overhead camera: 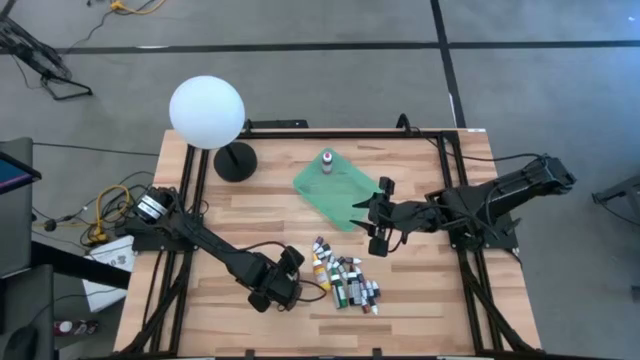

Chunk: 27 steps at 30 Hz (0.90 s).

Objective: Pick & Place food coloring
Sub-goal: Put the large red food coloring bottle into the green bin

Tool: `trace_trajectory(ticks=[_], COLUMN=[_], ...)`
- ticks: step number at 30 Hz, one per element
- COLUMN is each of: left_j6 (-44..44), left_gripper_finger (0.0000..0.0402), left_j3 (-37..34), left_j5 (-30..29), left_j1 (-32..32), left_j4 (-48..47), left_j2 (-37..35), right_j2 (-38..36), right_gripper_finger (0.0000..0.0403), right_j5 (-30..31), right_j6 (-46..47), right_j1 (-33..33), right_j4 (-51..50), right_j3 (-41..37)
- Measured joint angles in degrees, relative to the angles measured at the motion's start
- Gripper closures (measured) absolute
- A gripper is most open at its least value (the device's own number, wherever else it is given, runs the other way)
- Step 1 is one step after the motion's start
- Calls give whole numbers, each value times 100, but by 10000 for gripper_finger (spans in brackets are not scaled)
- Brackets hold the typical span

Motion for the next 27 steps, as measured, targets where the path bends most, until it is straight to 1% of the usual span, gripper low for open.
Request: trace_trajectory(ticks=[2, 6, 9, 12, 20, 22, 24, 27], left_j6=[-58, -759, -1315, -1834, -3082, -3425, -3734, -3979], left_gripper_finger=[176, 165, 164, 166, 168, 168, 168, 168], left_j3=[0, 0, 0, 0, 0, 0, 0, 0], left_j5=[7, 156, 383, 466, 472, 547, 780, 927], left_j1=[0, 28, 47, 36, -84, -90, -85, -54], left_j4=[-16, -52, -169, -381, -1054, -1099, -1093, -932], left_j2=[0, -7, -40, -42, -42, -42, -42, -27], right_j2=[-2, -2, -2, -2, -2, -2, -2, -2], right_gripper_finger=[239, 239, 239, 239, 239, 239, 239, 239], right_j5=[0, 0, 1, 2, 4, 4, 4, 4], right_j6=[0, 0, -2, -28, -42, -42, -44, -43], right_j1=[0, 0, 1, -7, -7, -7, -7, -7], right_j4=[19, 18, 13, 12, -3, -3, -5, -5], right_j3=[0, 0, 0, -2, -2, -2, -2, -3])
